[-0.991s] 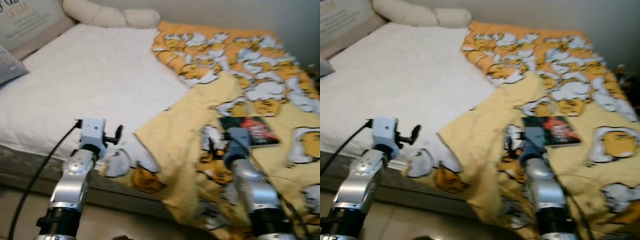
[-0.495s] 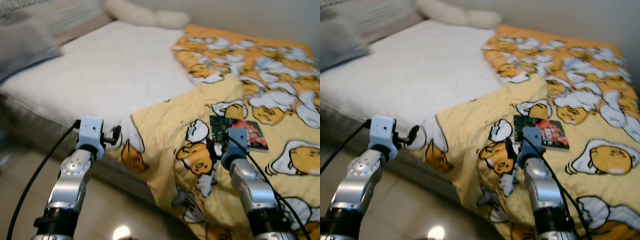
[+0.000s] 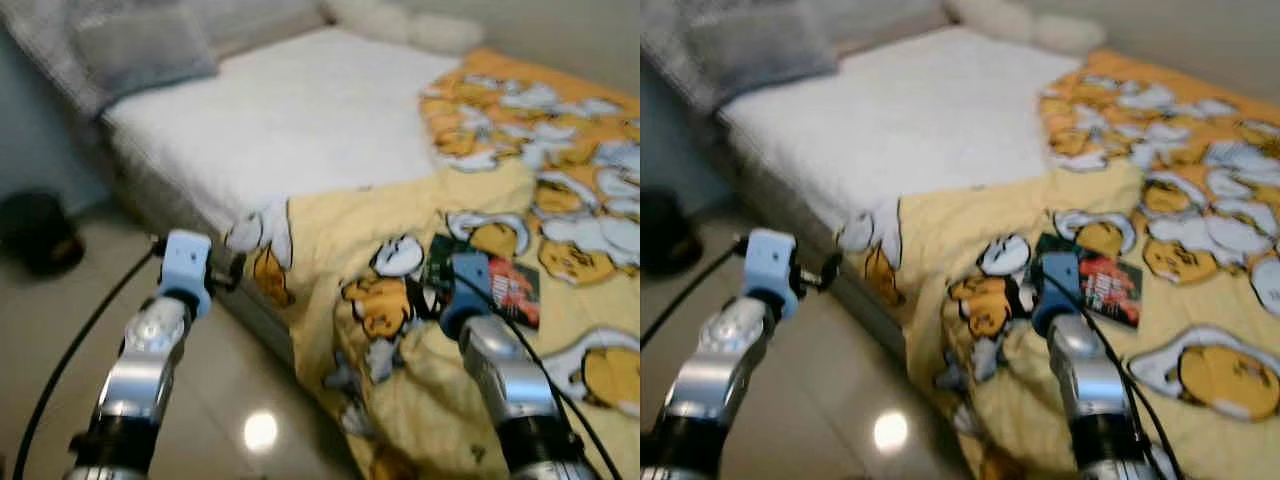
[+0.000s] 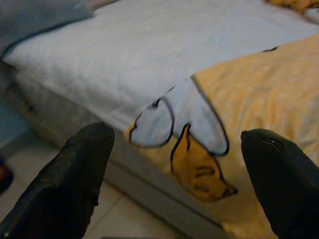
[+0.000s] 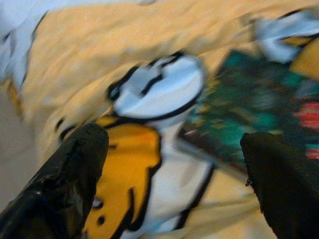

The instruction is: Clean up the room

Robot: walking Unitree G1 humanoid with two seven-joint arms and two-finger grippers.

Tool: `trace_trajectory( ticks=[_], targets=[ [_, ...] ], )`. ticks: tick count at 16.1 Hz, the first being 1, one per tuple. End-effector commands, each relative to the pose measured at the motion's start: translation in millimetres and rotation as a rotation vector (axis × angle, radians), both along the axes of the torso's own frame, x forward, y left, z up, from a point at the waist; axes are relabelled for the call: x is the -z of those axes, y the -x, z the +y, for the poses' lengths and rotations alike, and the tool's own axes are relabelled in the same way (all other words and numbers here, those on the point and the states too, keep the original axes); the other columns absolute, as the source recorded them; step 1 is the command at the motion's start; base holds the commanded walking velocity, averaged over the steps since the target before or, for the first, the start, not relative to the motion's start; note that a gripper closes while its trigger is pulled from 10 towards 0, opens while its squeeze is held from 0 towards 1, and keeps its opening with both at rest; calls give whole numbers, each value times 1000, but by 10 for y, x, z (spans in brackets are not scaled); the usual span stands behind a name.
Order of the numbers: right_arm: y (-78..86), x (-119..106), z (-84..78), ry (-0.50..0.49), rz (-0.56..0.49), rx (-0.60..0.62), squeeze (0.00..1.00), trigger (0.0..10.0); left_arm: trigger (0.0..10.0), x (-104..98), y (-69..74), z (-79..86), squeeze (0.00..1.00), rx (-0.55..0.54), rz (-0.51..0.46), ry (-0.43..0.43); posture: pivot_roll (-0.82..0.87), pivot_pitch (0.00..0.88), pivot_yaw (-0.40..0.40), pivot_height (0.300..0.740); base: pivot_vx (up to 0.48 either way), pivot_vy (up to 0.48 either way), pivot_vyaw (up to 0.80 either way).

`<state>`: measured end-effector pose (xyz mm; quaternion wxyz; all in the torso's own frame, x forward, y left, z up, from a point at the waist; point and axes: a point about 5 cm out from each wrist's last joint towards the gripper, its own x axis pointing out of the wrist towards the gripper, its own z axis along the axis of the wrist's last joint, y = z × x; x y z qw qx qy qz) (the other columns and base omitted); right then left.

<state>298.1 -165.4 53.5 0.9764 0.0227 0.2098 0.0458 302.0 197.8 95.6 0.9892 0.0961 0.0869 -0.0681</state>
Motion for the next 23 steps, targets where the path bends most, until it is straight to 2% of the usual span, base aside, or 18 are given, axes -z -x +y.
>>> trace_trajectory(
  ticks=[1, 2, 5, 7, 8, 9, 14, 19, 23],
  targets=[
    [-15, -28, 74, -35, -7, -27, 1000, 10000, 10000, -11, 1, 39, 1000, -6, -2, -14, 17, 0, 19, 740, 0, -442, 800],
    [-13, -36, 82, -55, -18, -25, 1000, 10000, 10000, -12, 0, 38, 1000, -6, -4, -12, 17, 0, 19, 740, 0, -315, 0],
    [-8, -31, 83, -65, -4, -31, 1000, 10000, 10000, -1, -3, 17, 871, 7, 7, 2, 20, 0, 18, 740, 0, 0, 0],
    [-7, -26, 78, -66, 0, -28, 1000, 10000, 10000, 7, 2, -6, 827, 29, 9, -14, 20, 0, 18, 740, 0, 0, 0],
    [-5, -22, 78, -69, 5, -26, 835, 10000, 10000, 7, 3, -13, 820, 36, 7, -15, 20, 0, 18, 740, 0, 0, 0],
    [-2, -9, 67, -62, 19, -15, 0, 10000, 10000, 2, 4, -27, 800, 48, 3, -9, 20, 0, 18, 740, 0, 0, 0],
    [-18, -6, 57, -49, 31, -16, 0, 10000, 10000, -13, -7, -36, 808, 61, 0, 5, 22, 0, 14, 740, 0, 0, 0],
    [-31, -28, 72, -60, 22, -15, 0, 10000, 10000, -13, 2, -46, 812, 82, 3, 17, 22, 0, 15, 740, 265, 0, -784],
    [-16, -18, 71, -59, 16, -21, 0, 10000, 10000, 1, 19, -59, 796, 87, 6, 9, 23, 0, 15, 740, 222, 0, -116]
  ],
)
